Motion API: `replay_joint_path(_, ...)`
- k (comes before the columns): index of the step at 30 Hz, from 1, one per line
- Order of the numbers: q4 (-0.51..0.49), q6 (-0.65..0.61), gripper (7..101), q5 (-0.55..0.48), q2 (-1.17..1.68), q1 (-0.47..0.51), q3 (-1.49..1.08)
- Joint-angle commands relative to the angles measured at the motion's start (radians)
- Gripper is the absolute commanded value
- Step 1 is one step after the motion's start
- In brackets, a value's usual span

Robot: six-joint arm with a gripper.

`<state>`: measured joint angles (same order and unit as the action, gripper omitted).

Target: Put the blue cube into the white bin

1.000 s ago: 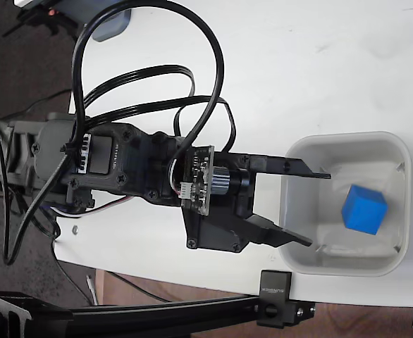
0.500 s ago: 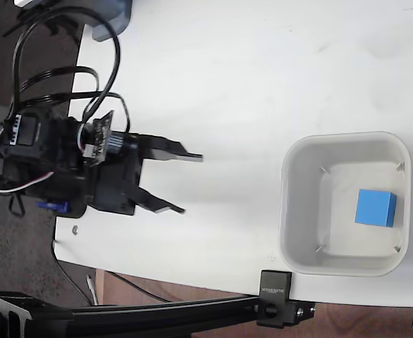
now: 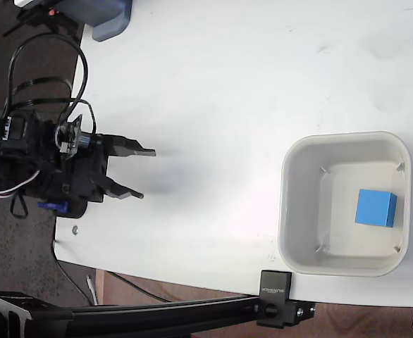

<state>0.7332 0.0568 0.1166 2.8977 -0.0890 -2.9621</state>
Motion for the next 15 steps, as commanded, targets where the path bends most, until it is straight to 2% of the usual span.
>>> replay_joint_path(1, 0.021, -0.008, 100.3, -0.034, 0.118, 0.006, -0.021)
replay_joint_path(8, 0.041, -0.020, 100.3, -0.089, 0.155, 0.057, -0.031)
replay_joint_path(15, 0.044, -0.021, 100.3, -0.094, 0.155, 0.058, -0.029)
